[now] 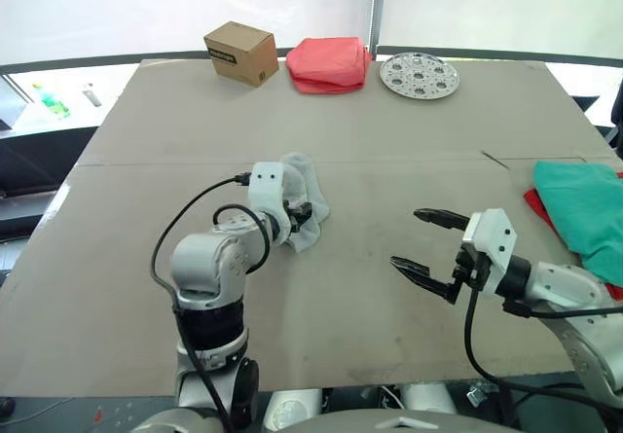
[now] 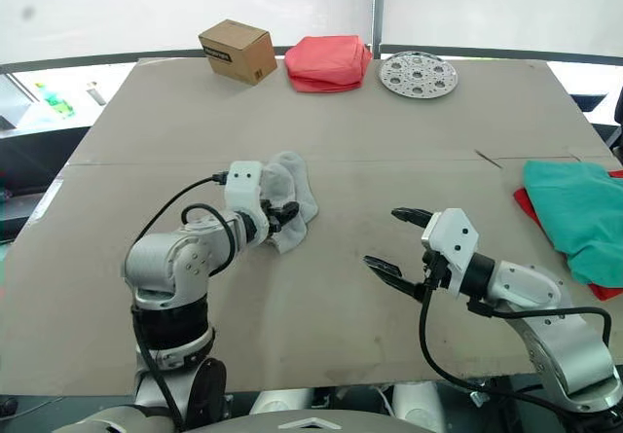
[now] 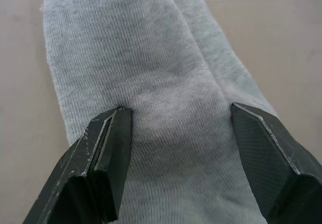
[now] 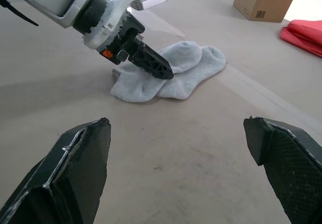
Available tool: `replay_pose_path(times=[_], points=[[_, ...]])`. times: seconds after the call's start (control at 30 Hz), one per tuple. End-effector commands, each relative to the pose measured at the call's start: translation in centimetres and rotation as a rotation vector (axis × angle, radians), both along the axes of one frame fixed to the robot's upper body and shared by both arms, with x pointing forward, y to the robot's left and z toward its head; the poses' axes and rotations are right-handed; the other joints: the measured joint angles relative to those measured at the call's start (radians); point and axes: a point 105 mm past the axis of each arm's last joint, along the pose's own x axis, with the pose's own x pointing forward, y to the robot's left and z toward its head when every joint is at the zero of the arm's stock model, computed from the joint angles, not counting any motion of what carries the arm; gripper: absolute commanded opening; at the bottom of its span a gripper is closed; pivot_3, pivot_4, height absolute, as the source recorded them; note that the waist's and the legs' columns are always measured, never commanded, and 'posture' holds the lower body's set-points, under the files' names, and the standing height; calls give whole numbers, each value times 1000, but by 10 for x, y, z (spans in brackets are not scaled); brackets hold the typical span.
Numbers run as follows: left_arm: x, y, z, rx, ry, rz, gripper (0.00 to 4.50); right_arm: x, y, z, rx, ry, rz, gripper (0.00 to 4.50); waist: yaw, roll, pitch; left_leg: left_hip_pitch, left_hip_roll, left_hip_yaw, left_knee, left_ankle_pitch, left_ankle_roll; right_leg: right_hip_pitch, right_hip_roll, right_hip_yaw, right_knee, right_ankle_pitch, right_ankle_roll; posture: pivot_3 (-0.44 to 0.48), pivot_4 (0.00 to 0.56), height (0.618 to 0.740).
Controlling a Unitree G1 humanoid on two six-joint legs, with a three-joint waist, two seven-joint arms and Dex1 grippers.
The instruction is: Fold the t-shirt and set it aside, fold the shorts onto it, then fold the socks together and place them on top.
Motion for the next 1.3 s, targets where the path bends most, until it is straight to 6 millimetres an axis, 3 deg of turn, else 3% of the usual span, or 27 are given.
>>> replay_pose_path(times=[0.03, 0.17, 0.3, 0.4, 0.43, 0.57, 0.63, 0.8, 0.93, 1.03, 1.13, 1.27, 1.3], points=[[2, -11, -16, 8, 66, -24, 3307, -7, -2, 14, 0, -45, -8, 4500, 1, 1, -1, 0, 0, 0, 0, 0, 0, 0, 0, 0, 0, 0, 0, 0, 150, 736], [3, -25, -34, 23, 112, -115, 3307, -11, -5, 14, -8, -44, -38, 4500, 8, 5, -4, 3, 0, 0, 0, 0, 0, 3, -1, 0, 0, -1, 2, 0, 150, 736], [-2, -33, -45, 43, 106, -380, 1554, -13, -5, 15, 2, -47, -76, 4500, 12, 9, -6, 9, -2, 0, 0, -4, -1, 8, -3, -1, 0, -5, 0, 0, 150, 736], [3, -20, -42, 159, 17, -621, 258, -14, -4, 15, 6, -49, -93, 4500, 13, 10, -7, 9, -3, 0, 0, -7, 2, 8, -5, -1, -1, -5, -1, 0, 150, 736], [5, -15, -39, 199, -18, -713, 65, -15, -4, 14, 6, -47, -94, 4500, 13, 10, -7, 9, -3, 0, 0, -7, 2, 7, -5, -1, -1, -5, -1, 0, 150, 736], [30, 17, -8, 437, -188, -1107, 65, -19, -3, 11, 15, -42, -118, 4500, 20, 11, -7, 5, -3, 1, -3, -6, 1, 2, -7, -2, -2, -3, -5, 0, 150, 736], [30, 22, 5, 490, -222, -1299, 65, -20, -3, 10, 17, -41, -129, 4500, 20, 8, -7, -3, -3, 1, -2, -4, 1, -6, -7, -3, -1, -3, -5, 0, 150, 736], [28, 16, 24, 499, -296, -1541, 65, -21, -5, 9, 20, -44, -152, 4500, 16, 6, -6, -9, -4, 4, -1, -3, 5, -8, -2, -4, -2, 0, -2, 0, 150, 736], [19, 16, 24, 629, -309, -1736, 65, -23, -6, 8, 17, -42, -163, 4500, -2, 3, -4, -9, -5, 5, 1, -4, 8, -8, 1, -4, -2, -1, 0, 0, 150, 736], [22, 14, 25, 688, -322, -1766, 65, -24, -6, 7, 17, -32, -160, 4500, -6, 2, -3, -9, -4, 4, 2, -5, 9, -8, 2, -4, -1, -1, 0, 0, 150, 736], [29, 9, 35, 499, -362, -1618, 1153, -22, -2, 5, 22, -10, -158, 4500, -7, 2, -3, -9, -3, 4, 5, -9, 16, -8, 3, -3, 0, -3, 3, 0, 150, 736], [33, 16, 54, 213, -426, -1426, 3063, -12, 7, 5, 29, 2, -145, 4500, -26, 2, -3, -10, 0, 3, 12, -11, 19, -8, 3, 0, 2, -3, 4, 0, 150, 736], [31, 21, 60, 133, -428, -1380, 3063, -7, 10, 6, 32, 1, -142, 4500, -34, 2, -3, -10, 0, 3, 12, -11, 19, -8, 2, 1, 3, -3, 4, 0, 150, 736]])
